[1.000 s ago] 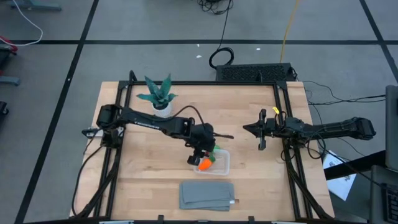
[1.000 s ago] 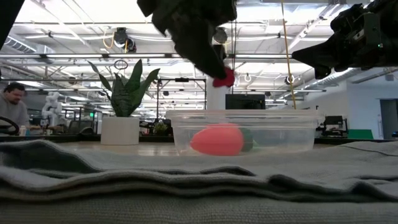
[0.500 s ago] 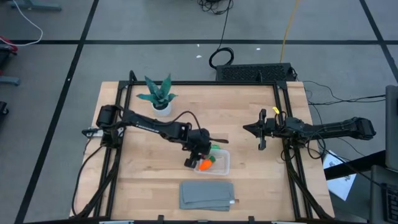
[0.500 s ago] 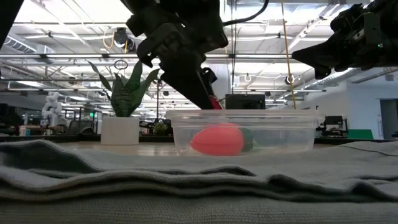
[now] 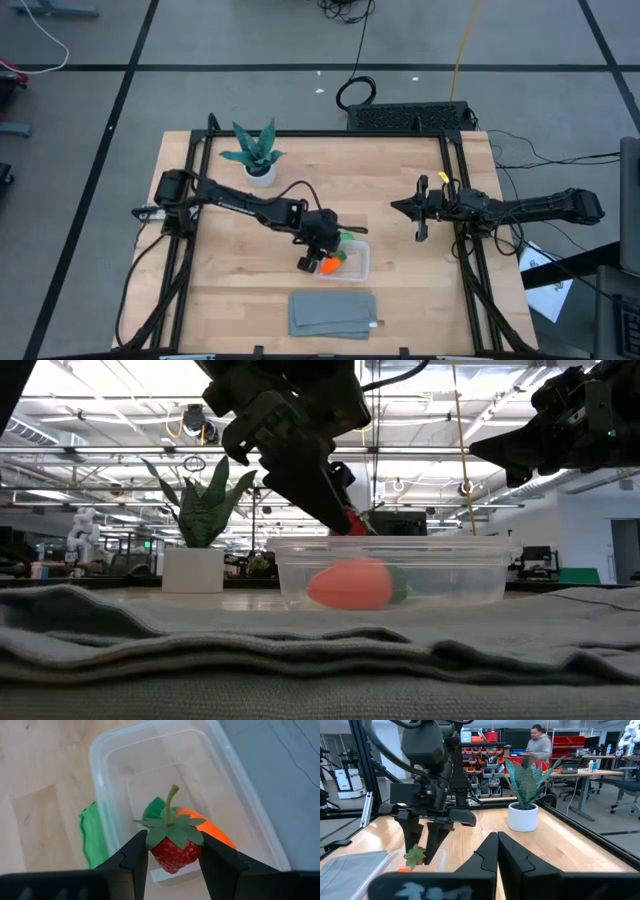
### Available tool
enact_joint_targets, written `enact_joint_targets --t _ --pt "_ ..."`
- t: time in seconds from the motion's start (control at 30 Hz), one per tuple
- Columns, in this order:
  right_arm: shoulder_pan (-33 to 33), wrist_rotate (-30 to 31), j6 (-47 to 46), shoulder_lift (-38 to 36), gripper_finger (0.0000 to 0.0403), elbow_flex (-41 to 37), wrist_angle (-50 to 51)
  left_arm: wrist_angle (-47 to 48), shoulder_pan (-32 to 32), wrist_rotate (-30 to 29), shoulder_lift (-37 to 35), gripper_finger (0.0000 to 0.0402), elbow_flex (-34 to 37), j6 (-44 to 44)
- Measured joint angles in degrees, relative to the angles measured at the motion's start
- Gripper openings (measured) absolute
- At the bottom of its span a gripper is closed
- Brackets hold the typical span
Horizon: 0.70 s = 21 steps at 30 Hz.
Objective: Pick and placing Produce into tupperware
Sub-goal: Put the strawberry into the transparent bin
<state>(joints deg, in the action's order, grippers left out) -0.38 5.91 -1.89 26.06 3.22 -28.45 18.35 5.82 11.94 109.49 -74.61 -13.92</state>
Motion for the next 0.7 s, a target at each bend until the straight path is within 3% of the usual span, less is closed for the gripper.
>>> enact_joint_targets --t 0.7 --pt "0.00 -0.01 0.00 0.00 0.0000 -0.02 0.01 0.28 1.23 0.00 0.00 0.0145 0.00 -1.18"
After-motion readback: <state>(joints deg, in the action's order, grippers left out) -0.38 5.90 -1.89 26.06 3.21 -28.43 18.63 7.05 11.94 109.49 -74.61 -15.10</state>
